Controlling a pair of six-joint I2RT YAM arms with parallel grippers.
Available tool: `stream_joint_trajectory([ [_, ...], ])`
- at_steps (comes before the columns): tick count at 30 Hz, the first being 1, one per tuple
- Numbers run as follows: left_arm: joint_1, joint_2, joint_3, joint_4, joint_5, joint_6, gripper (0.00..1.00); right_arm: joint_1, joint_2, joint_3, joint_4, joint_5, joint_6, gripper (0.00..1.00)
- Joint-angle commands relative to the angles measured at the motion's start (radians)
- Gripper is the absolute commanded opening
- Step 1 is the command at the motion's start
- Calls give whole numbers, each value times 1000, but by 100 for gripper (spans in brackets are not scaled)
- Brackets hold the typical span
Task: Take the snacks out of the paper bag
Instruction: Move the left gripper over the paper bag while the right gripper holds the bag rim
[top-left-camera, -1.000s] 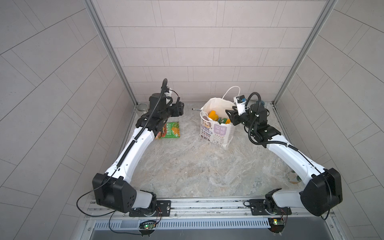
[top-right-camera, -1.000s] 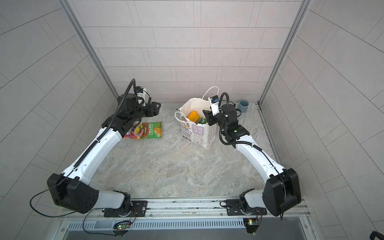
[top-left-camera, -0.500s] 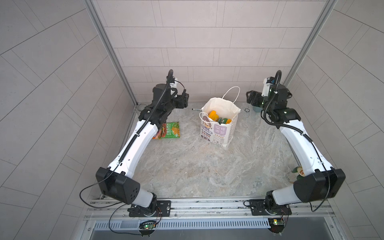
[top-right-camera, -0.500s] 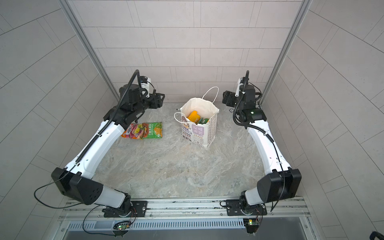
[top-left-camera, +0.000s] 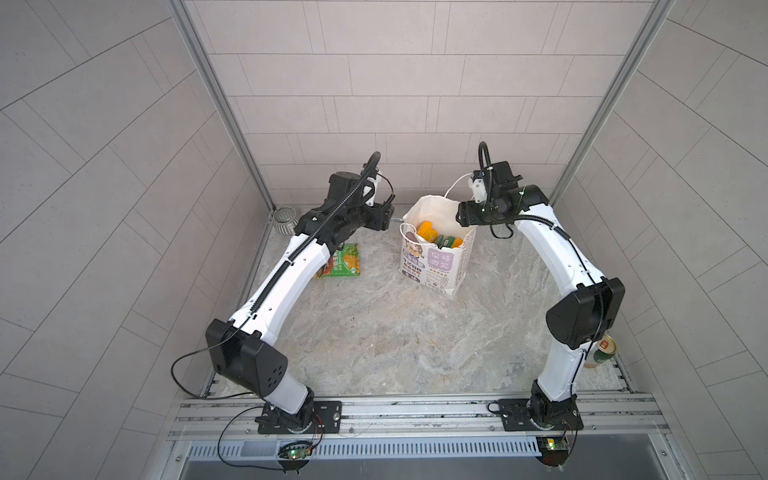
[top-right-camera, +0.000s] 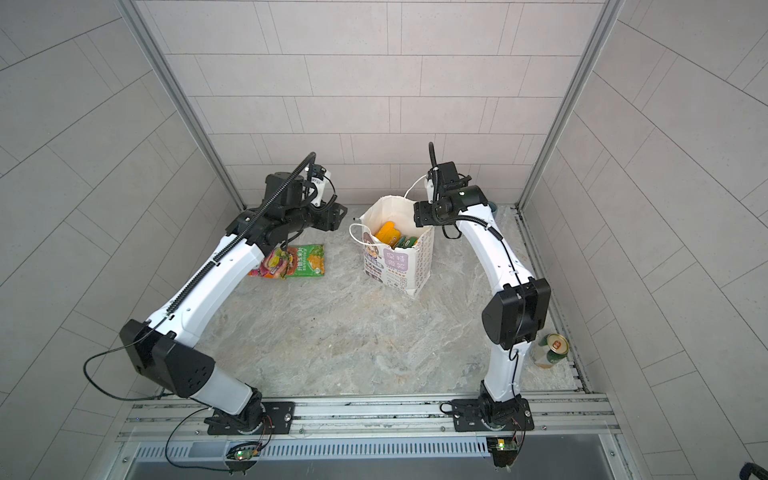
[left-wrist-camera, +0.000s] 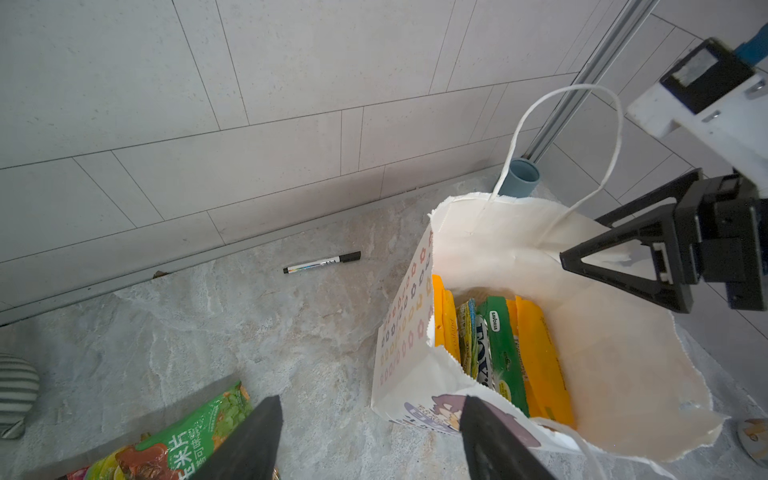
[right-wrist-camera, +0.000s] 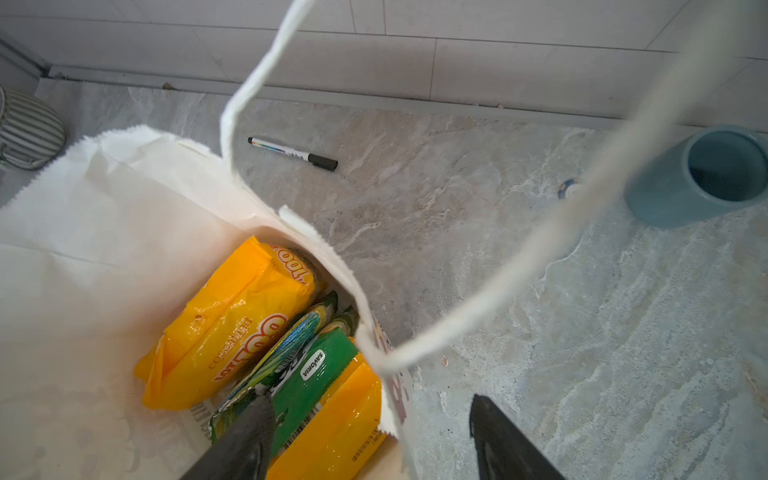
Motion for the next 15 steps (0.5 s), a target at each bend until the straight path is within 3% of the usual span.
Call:
stream_joint_trajectory([
  [1,-4,-40,-28,16,6,17,73,7,40,53,-54,27,-36,65],
  [7,-4,-42,-39,28,8,19,72,15,113,141,-115,37,-56,28],
  [15,-3,-44,-41,40,-8,27,72,15,130,181,-126,70,-106,0],
])
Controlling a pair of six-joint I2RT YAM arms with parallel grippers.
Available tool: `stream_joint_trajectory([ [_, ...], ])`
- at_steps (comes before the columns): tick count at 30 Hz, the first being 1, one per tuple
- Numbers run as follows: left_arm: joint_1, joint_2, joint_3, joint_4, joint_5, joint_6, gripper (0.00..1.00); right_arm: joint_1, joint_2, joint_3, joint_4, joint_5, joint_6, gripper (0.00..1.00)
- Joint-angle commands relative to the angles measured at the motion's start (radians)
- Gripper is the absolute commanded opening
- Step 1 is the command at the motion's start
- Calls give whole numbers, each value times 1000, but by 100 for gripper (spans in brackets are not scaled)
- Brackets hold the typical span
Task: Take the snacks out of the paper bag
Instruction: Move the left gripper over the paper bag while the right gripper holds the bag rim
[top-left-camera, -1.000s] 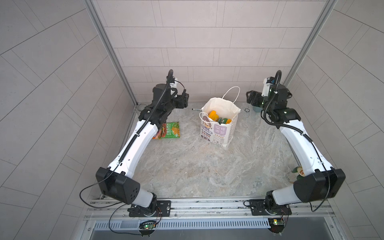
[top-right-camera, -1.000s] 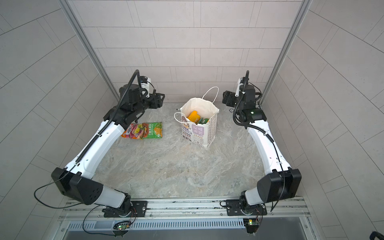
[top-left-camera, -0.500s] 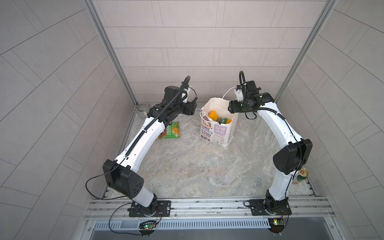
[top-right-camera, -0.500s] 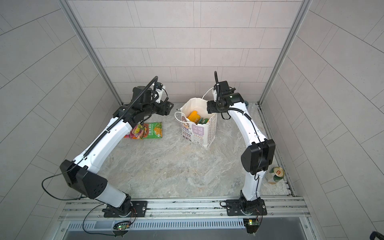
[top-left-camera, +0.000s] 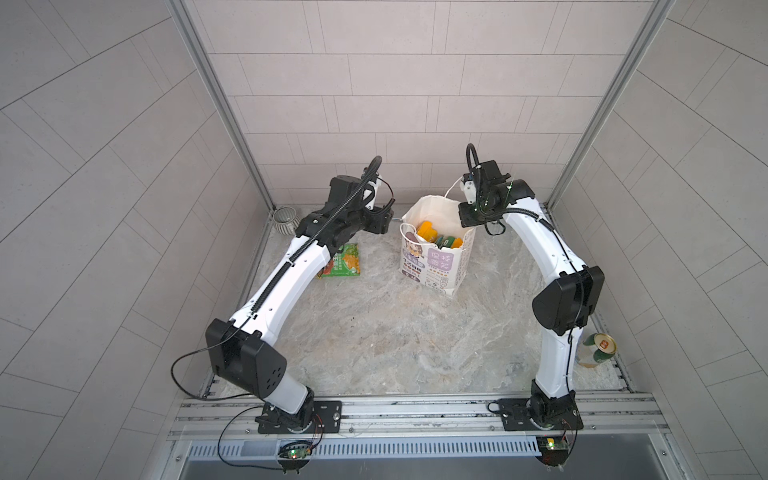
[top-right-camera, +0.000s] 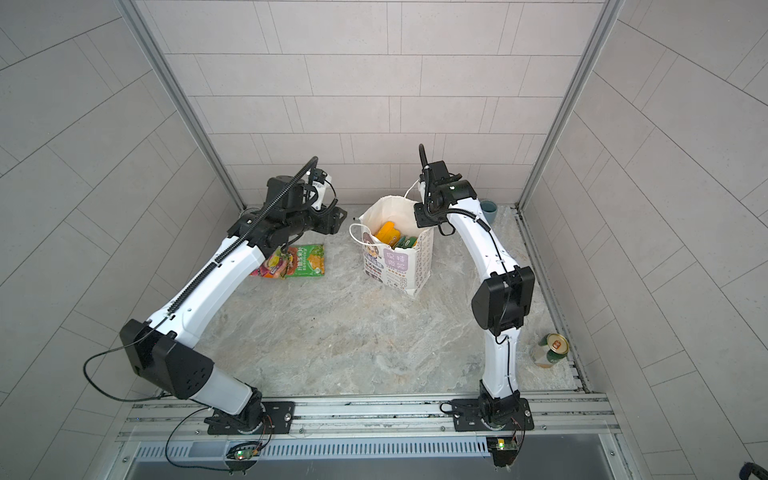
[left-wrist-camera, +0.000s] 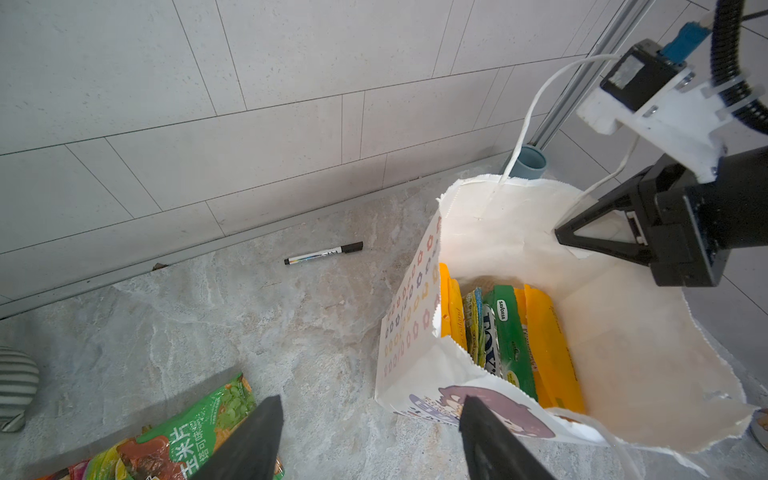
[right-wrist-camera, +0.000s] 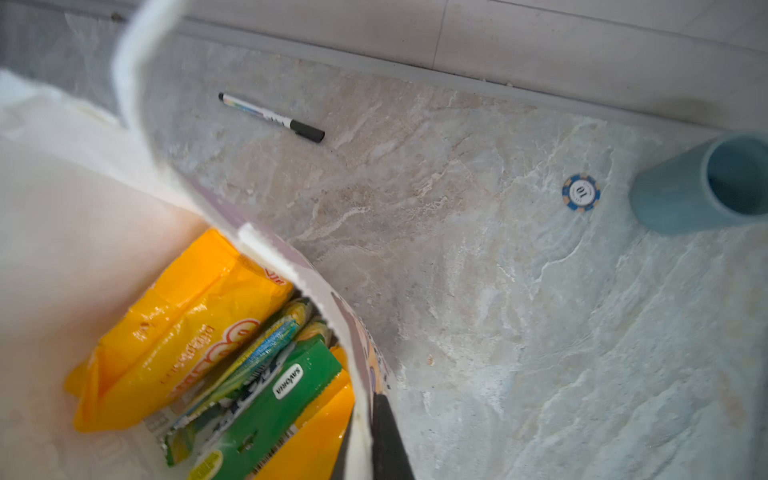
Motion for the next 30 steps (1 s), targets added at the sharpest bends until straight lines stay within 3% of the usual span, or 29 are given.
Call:
stream_joint_trajectory([
  [1,-3,-37,0,24,-13,16,72,5,5,49,-27,38,-42,0],
  [7,-3,-72,-40,84,-27,8,72,-14,50,169,-46,87,-79,0],
  [18,-3,-127,-76,115,-36,-7,70,-22,88,354,-38,69,-135,0],
  [25,-9,-186,-151,137,-27,-38,68,54,-38,159,43,51,-250,0],
  [30,-45,-270,-279,185,-68,-99,68,126,-225,-199,251,75,-259,0],
])
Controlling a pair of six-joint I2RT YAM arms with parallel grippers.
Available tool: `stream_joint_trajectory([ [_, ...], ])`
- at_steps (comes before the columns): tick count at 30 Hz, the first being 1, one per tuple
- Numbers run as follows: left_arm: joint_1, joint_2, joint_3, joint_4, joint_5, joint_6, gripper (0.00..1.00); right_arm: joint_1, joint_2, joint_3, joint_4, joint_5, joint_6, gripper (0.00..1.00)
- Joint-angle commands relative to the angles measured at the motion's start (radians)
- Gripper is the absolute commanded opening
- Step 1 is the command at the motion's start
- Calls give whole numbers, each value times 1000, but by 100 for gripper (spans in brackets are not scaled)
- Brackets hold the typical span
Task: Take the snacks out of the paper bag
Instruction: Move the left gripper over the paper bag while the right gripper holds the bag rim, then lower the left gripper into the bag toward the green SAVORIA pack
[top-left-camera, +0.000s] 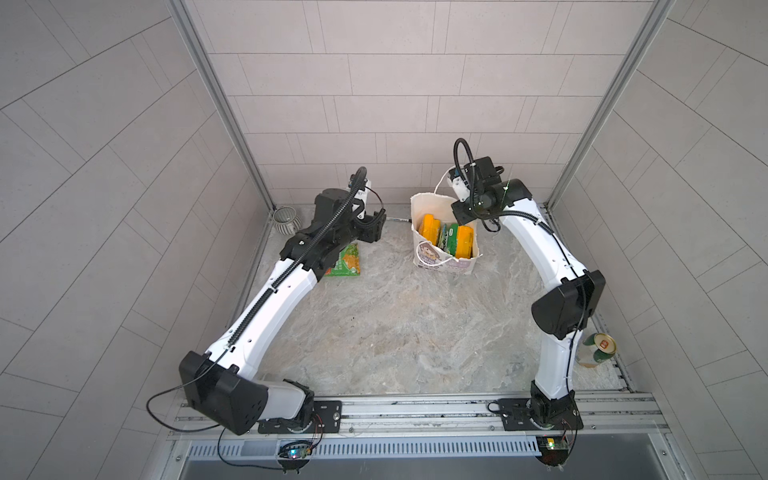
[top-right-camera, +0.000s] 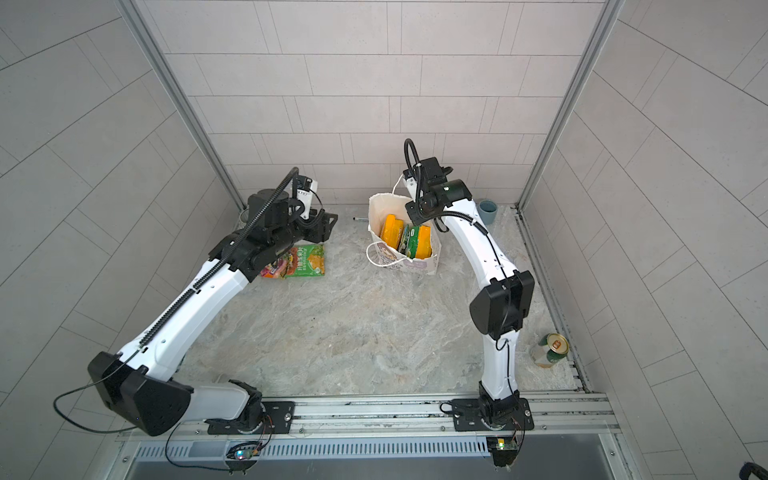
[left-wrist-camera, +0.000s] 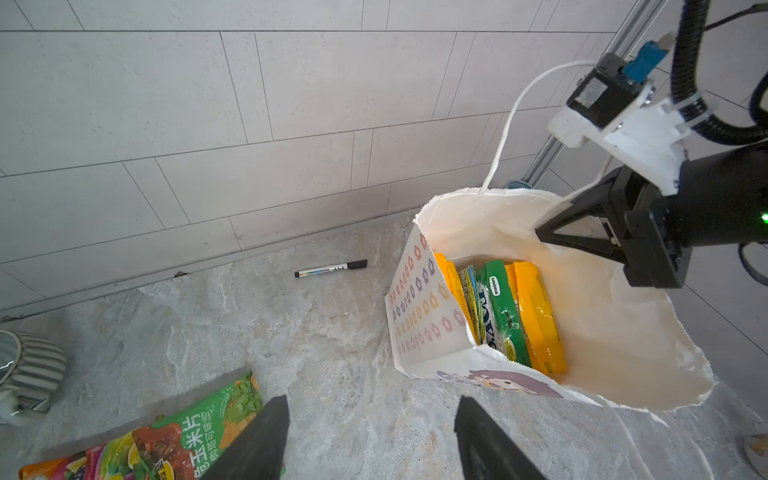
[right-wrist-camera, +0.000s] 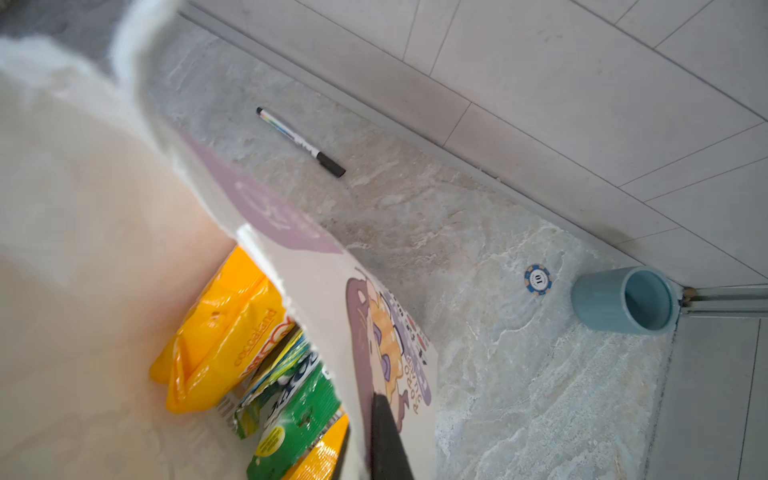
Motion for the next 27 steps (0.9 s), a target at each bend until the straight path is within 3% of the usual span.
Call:
stream_joint_trajectory([
  [1,-36,-67,-77,63,-28,-54,67,66,-172,-190,199,33,-43,0],
  [5,-86,-121,-166,64,-64,-70,67,129,-292,-390,322,92,-51,0],
  [9,-156,-170,-261,83,-71,-75,67,147,-375,-510,391,68,23,0],
  [15,-246,-132,-256,27,-88,-79,66,148,-477,-702,525,49,106,0],
  [27,-378,11,-124,-10,-186,-62,64,161,-529,-774,549,16,189,0],
])
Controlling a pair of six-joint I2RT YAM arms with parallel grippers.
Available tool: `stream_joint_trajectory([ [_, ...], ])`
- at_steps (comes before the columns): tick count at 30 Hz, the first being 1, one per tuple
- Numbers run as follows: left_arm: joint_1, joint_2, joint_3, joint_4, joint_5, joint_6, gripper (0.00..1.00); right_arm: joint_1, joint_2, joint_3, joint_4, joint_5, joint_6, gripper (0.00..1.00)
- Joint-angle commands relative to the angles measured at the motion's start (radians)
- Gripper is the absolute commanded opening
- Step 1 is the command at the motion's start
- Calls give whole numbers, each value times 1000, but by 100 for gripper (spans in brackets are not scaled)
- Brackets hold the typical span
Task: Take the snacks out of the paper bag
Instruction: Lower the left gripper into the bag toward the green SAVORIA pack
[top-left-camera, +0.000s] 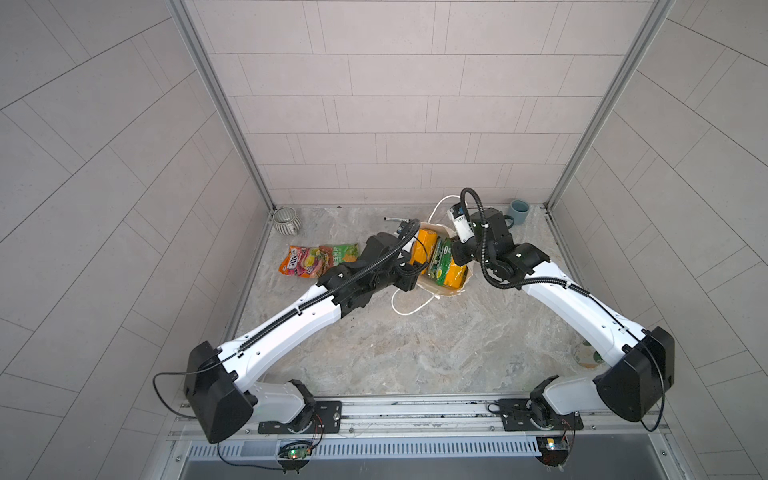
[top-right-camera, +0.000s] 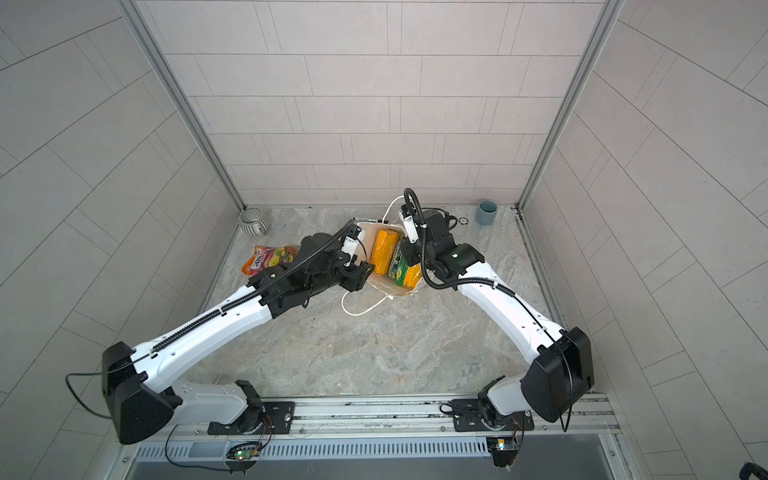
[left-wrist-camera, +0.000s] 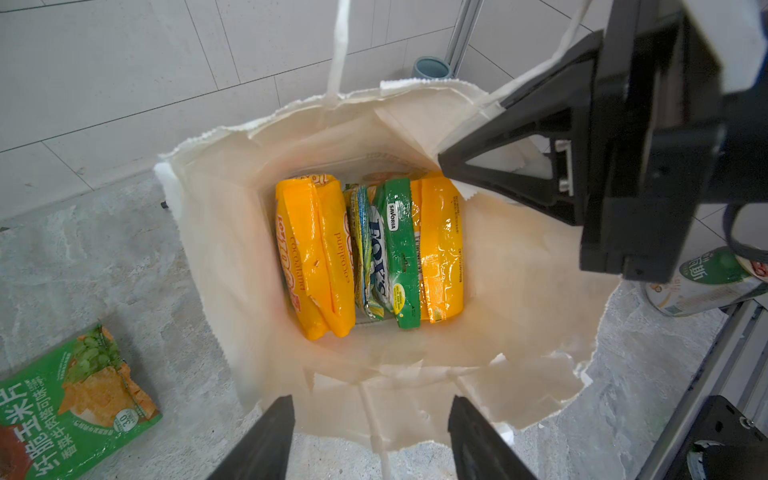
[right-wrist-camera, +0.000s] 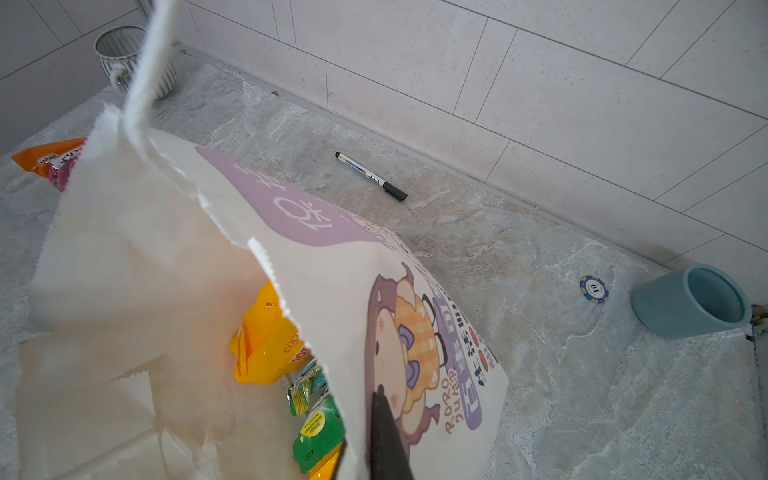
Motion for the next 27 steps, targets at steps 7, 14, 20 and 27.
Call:
stream_joint_trajectory([
  [7,-26,39,44,0,-83,-6,62,9,-43,-34,55,-72,70,0],
  [14,-26,61,53,45,-84,-10,61,9,-67,-44,64,-85,82,0],
  [20,-26,118,100,45,-74,-18,60,8,-87,-61,77,-78,82,0],
  [27,-34,183,125,43,-32,-42,52,6,-91,-70,88,-71,79,0],
])
